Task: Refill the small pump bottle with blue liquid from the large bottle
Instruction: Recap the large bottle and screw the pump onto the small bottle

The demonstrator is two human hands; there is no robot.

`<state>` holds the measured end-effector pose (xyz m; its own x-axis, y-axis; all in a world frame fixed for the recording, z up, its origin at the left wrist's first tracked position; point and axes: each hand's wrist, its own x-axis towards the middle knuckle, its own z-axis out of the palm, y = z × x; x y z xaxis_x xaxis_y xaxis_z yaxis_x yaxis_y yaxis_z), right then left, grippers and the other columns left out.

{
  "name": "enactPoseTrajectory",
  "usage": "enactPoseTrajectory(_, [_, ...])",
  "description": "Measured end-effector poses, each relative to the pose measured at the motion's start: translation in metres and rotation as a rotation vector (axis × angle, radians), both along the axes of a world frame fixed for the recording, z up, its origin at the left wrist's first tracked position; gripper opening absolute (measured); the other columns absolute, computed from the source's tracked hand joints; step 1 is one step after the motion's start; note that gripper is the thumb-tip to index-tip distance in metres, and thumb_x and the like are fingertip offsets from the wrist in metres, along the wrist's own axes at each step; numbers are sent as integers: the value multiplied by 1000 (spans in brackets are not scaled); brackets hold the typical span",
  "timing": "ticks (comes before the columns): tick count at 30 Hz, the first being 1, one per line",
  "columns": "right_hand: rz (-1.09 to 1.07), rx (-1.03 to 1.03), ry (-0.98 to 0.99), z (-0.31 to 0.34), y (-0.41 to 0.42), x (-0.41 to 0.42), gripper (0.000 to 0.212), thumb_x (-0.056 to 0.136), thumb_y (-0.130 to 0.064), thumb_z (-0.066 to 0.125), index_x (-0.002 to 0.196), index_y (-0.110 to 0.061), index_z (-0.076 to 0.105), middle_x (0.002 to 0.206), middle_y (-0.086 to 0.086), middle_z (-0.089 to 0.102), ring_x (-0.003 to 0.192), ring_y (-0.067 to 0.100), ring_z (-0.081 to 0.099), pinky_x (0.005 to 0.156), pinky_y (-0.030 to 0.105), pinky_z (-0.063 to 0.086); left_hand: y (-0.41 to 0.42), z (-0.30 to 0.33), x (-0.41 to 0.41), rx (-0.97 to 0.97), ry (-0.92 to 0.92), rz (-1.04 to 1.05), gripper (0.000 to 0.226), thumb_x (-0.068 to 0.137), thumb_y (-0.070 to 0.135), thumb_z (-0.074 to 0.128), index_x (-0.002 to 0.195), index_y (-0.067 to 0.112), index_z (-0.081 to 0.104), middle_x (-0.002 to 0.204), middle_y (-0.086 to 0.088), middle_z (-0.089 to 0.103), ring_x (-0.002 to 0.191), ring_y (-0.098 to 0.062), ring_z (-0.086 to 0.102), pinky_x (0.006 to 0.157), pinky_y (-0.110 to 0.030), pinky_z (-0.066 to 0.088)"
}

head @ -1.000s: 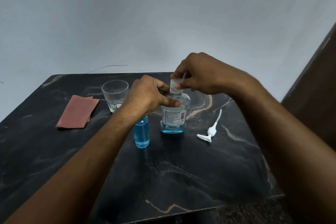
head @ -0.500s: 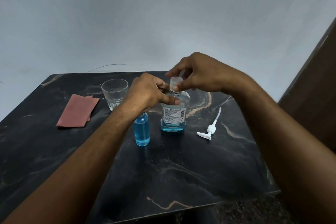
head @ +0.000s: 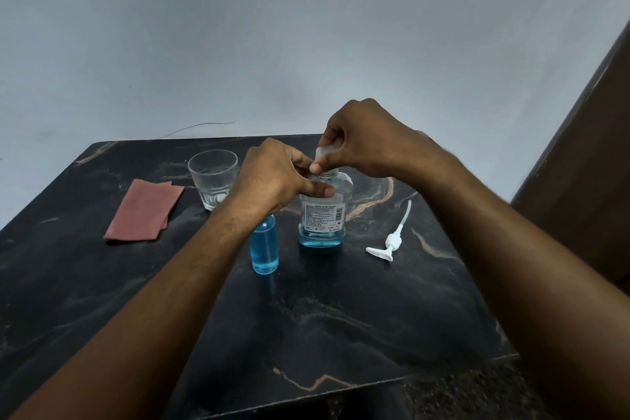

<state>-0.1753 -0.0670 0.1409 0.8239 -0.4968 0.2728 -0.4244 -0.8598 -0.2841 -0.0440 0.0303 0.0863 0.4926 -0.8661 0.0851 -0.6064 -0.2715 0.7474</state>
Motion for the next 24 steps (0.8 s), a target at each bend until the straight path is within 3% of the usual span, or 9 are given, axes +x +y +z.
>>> enactPoseTrajectory(6, [-23, 20, -37, -6, 2, -1, 32, 74, -39, 87, 95, -18, 75, 75, -15, 61, 70, -3, 56, 56, 17, 38, 4, -1, -2, -13, 15, -8, 40, 56, 43, 94, 89, 30, 76, 92, 11, 78, 90, -3, 69, 77, -23, 54])
enactPoseTrajectory(9, [-48, 70, -84, -12, 2, -5, 37, 73, -45, 86, 96, -18, 74, 73, -17, 59, 67, -4, 56, 55, 16, 37, 5, -3, -3, -23, -1, -16, 33, 59, 43, 93, 80, 31, 71, 80, 13, 75, 80, 1, 66, 62, -18, 45])
enactPoseTrajectory(13, [-81, 122, -123, -20, 3, -6, 35, 76, -45, 84, 94, -17, 75, 72, -13, 63, 62, -2, 58, 52, 17, 39, 5, 1, -3, 9, -114, -50, 32, 64, 45, 92, 79, 29, 69, 76, 13, 71, 76, -2, 63, 59, -18, 39])
enactPoseTrajectory(15, [-96, 146, -146, -22, 2, -7, 32, 77, -44, 84, 91, -16, 75, 69, -11, 65, 55, -2, 58, 50, 17, 39, 7, 4, -2, 22, -159, -79, 40, 64, 46, 91, 96, 29, 73, 95, 13, 75, 94, -6, 67, 70, -18, 42])
enactPoseTrajectory(17, [-128, 146, -165, -21, -1, -6, 30, 78, -42, 84, 86, -14, 75, 67, -8, 66, 53, -1, 58, 50, 21, 43, 13, 8, 0, 6, -156, -83, 70, 63, 48, 91, 126, 27, 69, 121, 10, 74, 116, -8, 64, 88, -22, 44])
enactPoseTrajectory(19, [-153, 135, -186, -20, -4, -3, 30, 79, -40, 83, 84, -11, 75, 68, -4, 68, 53, 3, 59, 54, 26, 48, 22, 11, 5, -48, -119, -70, 79, 66, 51, 88, 137, 26, 64, 129, 9, 71, 120, -7, 63, 92, -21, 45])
enactPoseTrajectory(24, [-182, 119, -280, -17, -15, 13, 26, 83, -33, 81, 81, -8, 75, 76, 4, 71, 58, 10, 60, 51, 24, 45, 45, 10, 23, -242, 1, 32, 44, 81, 50, 79, 119, 27, 76, 108, 15, 76, 100, 4, 69, 80, -13, 49])
